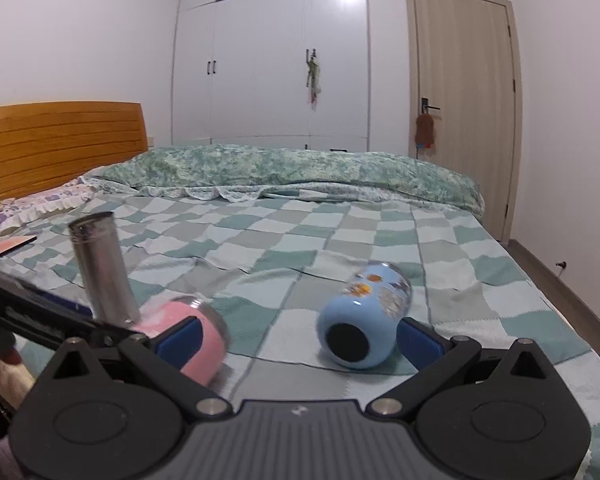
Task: Flip cup upright
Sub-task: 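Carry the pink cup to the right gripper while the right gripper grasps it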
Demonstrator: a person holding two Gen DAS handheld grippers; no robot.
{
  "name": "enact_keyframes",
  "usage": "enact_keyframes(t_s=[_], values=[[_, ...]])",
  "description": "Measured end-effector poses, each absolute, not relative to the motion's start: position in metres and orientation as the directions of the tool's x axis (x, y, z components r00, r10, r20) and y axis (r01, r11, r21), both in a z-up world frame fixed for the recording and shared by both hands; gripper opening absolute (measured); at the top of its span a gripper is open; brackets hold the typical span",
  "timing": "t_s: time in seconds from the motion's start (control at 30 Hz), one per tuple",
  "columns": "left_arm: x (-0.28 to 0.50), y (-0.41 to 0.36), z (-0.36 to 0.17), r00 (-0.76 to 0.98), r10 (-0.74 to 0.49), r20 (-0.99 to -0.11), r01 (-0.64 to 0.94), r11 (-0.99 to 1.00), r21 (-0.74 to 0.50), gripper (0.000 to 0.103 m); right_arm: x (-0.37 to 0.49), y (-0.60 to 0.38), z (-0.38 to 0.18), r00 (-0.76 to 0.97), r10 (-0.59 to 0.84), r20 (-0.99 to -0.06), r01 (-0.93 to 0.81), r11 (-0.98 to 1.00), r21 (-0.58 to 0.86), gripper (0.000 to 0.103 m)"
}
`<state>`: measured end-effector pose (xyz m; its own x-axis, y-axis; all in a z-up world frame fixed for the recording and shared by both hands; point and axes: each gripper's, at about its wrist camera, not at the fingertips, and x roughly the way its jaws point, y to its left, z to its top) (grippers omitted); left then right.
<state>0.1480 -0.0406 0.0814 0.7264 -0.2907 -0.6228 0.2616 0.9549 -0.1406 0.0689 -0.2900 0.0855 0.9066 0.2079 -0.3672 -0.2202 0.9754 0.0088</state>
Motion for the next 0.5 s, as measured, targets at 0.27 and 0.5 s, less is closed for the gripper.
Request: enact_keyframes(t_s=[0.27,0.5], values=[[0.139,0.008,0.083,0.762,-0.244,-0.599,0.239,0.967,-0.089,0.103,0.088,-0.248,0.092,0.831,0.295,-0.473,-0.302,0.951,0.062,0.103],[0.140,0.044,0.076,0.801,-0.196,-0.565,0.193,0.979,-0.065,0.103,0.137,-0.216,0.089,0.696,0.340,-0.633,-0.302,0.938,0.171,0.103]])
